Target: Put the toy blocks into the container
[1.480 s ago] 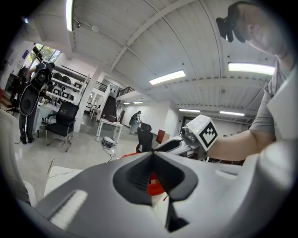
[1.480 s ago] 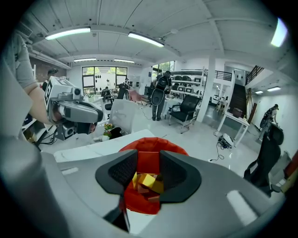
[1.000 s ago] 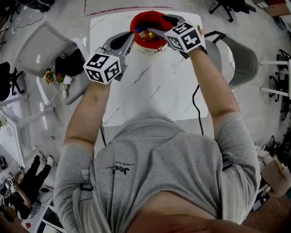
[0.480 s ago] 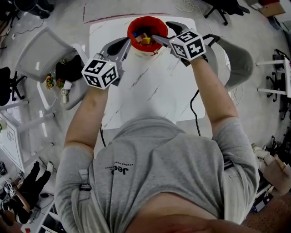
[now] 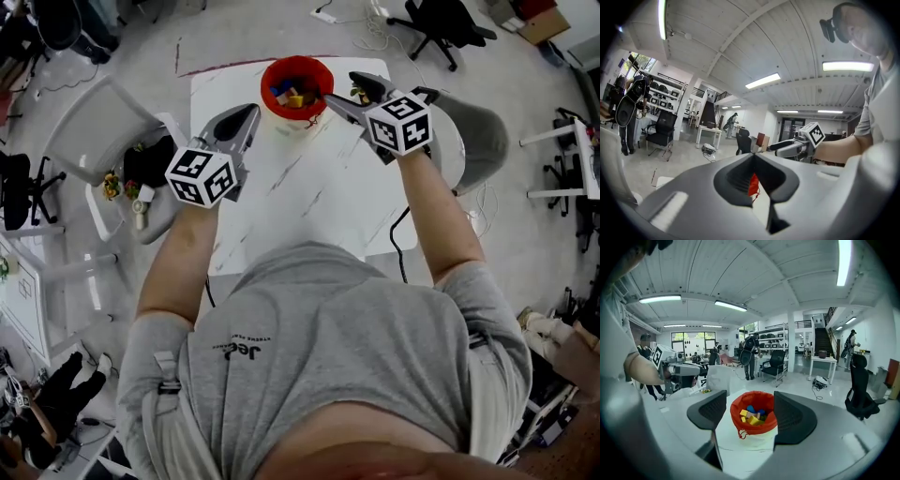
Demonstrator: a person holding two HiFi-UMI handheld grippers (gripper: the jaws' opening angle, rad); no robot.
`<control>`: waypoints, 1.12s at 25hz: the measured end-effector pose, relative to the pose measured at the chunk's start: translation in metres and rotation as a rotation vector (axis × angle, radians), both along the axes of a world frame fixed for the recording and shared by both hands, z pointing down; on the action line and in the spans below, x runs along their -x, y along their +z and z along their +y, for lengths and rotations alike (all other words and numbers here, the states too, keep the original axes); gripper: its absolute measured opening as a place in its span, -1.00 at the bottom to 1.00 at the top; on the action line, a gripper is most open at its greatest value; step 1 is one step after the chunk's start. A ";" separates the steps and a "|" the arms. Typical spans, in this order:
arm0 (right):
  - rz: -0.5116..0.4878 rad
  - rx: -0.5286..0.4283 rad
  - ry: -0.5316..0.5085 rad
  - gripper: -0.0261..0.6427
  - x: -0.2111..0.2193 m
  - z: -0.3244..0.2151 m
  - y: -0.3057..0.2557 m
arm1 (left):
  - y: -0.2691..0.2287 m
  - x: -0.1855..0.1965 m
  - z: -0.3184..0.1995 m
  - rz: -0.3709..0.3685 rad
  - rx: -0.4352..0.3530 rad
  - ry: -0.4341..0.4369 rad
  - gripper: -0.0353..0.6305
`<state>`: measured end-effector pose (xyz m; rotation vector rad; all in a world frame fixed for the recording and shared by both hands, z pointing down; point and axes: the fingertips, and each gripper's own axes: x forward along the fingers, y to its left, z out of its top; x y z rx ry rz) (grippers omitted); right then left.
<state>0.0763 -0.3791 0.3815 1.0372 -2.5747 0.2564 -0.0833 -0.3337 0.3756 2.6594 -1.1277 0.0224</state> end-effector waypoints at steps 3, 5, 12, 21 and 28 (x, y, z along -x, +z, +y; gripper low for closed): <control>-0.032 -0.026 0.001 -0.11 -0.005 0.017 -0.014 | -0.009 0.005 0.014 -0.008 -0.018 -0.008 -0.72; -0.056 -0.041 -0.004 -0.21 -0.007 0.033 -0.023 | -0.015 0.009 0.025 0.000 -0.021 -0.017 -0.72; -0.092 -0.085 0.006 -0.55 -0.022 0.081 -0.042 | -0.035 0.027 0.067 0.002 -0.061 -0.056 -0.72; -0.173 -0.122 0.086 -0.87 -0.051 0.117 -0.056 | -0.045 0.032 0.107 -0.026 -0.090 -0.068 -0.72; -0.169 -0.120 0.077 -0.91 -0.057 0.136 -0.048 | -0.045 0.050 0.123 0.002 -0.072 -0.120 -0.72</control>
